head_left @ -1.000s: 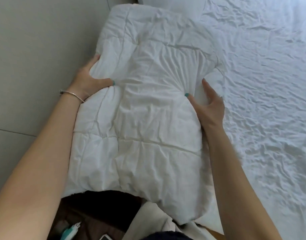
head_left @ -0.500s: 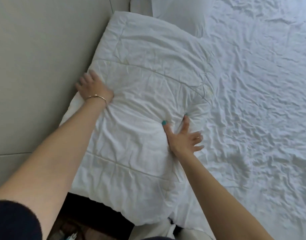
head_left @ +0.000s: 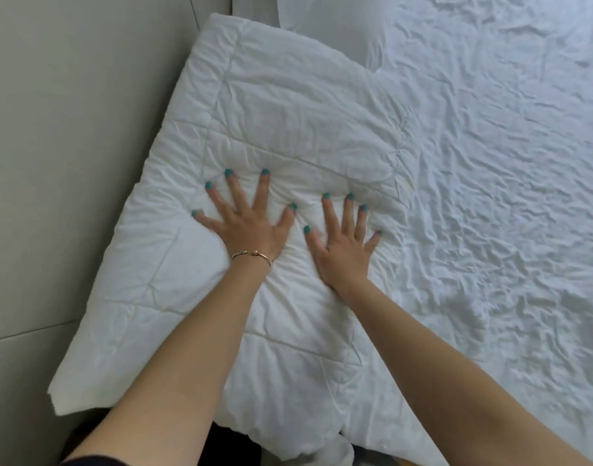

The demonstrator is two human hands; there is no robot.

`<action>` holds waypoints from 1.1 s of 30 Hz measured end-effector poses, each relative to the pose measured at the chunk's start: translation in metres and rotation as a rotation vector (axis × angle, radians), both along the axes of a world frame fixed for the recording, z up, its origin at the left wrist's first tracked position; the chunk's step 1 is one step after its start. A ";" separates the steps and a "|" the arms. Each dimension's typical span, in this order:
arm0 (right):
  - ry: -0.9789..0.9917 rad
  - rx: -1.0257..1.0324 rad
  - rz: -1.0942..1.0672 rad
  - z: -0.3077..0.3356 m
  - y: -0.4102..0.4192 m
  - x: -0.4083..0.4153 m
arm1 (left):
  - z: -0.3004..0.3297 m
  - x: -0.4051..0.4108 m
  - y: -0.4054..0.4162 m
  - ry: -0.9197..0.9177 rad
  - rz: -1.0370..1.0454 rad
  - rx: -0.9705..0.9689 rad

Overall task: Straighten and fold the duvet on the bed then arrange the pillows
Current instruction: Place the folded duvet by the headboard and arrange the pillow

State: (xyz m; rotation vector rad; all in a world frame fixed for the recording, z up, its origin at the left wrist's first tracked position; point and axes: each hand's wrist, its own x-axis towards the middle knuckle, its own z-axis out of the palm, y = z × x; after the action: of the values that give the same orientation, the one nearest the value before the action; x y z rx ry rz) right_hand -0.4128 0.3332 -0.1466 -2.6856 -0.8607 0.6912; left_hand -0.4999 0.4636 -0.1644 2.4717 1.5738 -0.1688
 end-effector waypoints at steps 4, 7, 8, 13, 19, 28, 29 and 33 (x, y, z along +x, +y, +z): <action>0.000 -0.023 0.003 0.005 -0.002 -0.002 | 0.000 -0.003 -0.003 -0.001 0.002 -0.004; 0.014 -0.028 0.008 0.010 -0.006 0.000 | 0.006 0.001 -0.005 0.036 -0.006 -0.035; 0.013 -0.035 0.015 0.012 -0.008 0.000 | 0.007 0.001 -0.006 0.052 -0.011 -0.045; 0.045 -0.054 0.019 0.021 -0.012 0.002 | 0.024 0.005 -0.005 0.071 0.028 -0.137; -0.006 -0.004 -0.001 0.043 0.022 0.056 | 0.070 0.085 0.035 -0.255 -0.108 -0.167; 0.053 0.030 0.011 0.045 0.183 0.216 | 0.057 0.181 0.134 0.022 -0.042 -0.114; 0.063 0.048 0.028 0.043 0.205 0.230 | 0.054 0.192 0.146 0.026 -0.007 -0.090; 0.163 0.283 0.060 0.034 0.284 0.268 | 0.040 0.231 0.189 0.000 0.175 -0.027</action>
State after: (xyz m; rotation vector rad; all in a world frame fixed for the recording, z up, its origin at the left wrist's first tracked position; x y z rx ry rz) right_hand -0.1453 0.6169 -0.1127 -2.3287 -0.9227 0.7292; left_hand -0.2685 0.6528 -0.1241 2.2989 1.7646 -0.1611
